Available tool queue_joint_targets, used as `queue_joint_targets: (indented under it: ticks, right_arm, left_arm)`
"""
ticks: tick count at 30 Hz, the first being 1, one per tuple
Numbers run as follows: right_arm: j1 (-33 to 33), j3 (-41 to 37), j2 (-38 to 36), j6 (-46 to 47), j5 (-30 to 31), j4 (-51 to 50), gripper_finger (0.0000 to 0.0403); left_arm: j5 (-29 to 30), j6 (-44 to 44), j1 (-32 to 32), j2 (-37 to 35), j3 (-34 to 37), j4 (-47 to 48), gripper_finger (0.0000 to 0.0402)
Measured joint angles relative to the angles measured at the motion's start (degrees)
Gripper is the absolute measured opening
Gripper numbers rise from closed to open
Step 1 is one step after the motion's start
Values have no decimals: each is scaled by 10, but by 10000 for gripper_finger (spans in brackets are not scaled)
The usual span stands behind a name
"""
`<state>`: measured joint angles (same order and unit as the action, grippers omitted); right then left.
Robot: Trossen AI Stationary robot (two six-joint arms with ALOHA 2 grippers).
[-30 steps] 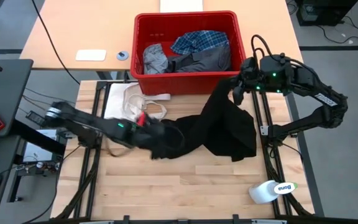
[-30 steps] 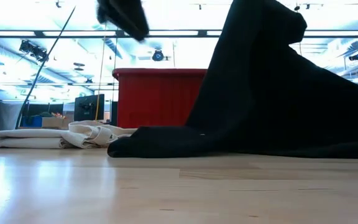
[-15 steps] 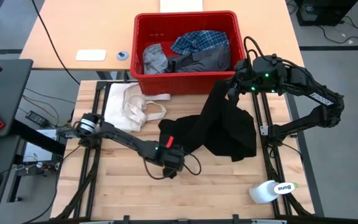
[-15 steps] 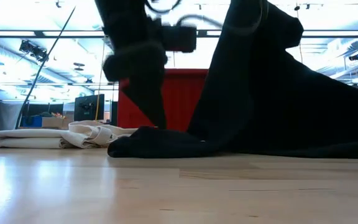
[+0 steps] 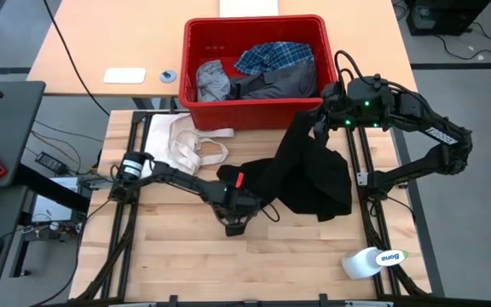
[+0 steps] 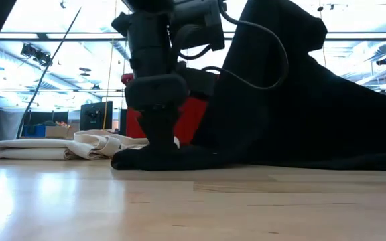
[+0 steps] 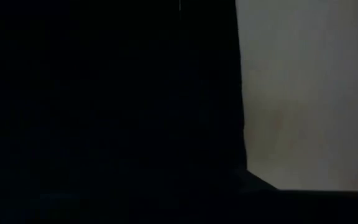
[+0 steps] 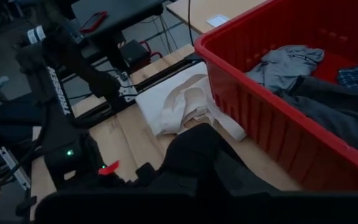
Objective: Fold Laundry from Bin
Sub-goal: Fold the black shirt
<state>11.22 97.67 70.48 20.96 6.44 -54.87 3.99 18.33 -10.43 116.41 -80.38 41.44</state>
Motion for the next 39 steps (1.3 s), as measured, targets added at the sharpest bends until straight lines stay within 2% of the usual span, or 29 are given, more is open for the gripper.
queue_joint_targets:
  ticks: [3,6,11,14,16,20,25,27,29,31,33,36,39]
  right_arm:
    - [0,0,0,-1,-1,0,13]
    - [0,0,0,1,-1,0,13]
    - [0,0,0,13,-29,-1,13]
    - [0,0,0,14,-92,0,13]
    - [0,0,0,11,-148,0,13]
    - [0,0,0,10,-201,-5,13]
    - [0,0,1,10,-180,-30,13]
    - [0,0,1,9,-176,-30,13]
    - [0,0,1,9,-176,-29,13]
    - [0,0,1,9,-176,-29,13]
    - [0,0,1,10,-177,-29,13]
    - [0,0,1,11,-179,-30,13]
    - [0,0,1,11,-179,-30,13]
  left_arm:
    - [-14,1,0,-18,2,13,7]
    - [-33,18,0,-75,3,14,5]
    - [-176,62,-12,-175,1,-5,3]
    - [-254,98,-30,-221,1,-30,2]
    - [-283,106,-45,-237,1,-45,2]
    - [-282,84,-76,-242,2,-45,3]
    - [-198,59,-93,-220,2,-2,9]
    - [-189,51,-93,-201,3,17,10]
    - [-225,37,-92,-183,3,0,10]
    - [-277,25,-92,-167,3,-58,7]
    - [-306,25,-93,-157,3,-115,4]
    - [-307,20,-91,-155,3,-160,3]
    - [-307,23,-80,-155,3,-164,2]
